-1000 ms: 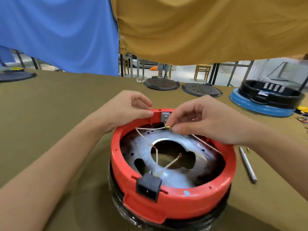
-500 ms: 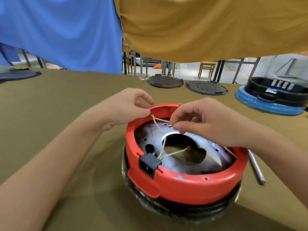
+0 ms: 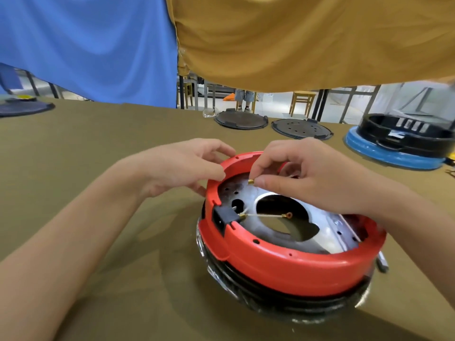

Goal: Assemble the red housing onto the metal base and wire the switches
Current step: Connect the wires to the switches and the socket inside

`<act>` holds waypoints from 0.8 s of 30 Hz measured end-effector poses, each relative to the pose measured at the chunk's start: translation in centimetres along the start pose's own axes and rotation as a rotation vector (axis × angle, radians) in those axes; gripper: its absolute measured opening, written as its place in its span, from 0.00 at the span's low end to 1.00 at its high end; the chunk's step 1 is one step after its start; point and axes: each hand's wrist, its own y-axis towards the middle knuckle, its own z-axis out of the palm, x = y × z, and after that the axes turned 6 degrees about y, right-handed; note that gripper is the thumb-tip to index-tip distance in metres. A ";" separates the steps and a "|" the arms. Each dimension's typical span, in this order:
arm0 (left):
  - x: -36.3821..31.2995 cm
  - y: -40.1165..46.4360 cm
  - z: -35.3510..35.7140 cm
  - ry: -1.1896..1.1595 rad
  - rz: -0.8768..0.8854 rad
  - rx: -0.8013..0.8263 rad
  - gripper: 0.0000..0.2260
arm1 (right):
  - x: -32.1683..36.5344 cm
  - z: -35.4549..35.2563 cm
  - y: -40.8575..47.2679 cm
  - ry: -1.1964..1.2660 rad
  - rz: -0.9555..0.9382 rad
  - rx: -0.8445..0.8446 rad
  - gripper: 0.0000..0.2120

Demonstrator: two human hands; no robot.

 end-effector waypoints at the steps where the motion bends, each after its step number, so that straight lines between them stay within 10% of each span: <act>1: 0.1 0.4 0.3 -0.014 0.024 -0.030 0.17 | 0.2 -0.1 0.0 0.007 -0.010 0.005 0.03; 24: 0.9 2.2 3.9 -0.186 0.142 -0.219 0.12 | 0.7 1.2 -0.3 -0.160 -0.049 -0.095 0.04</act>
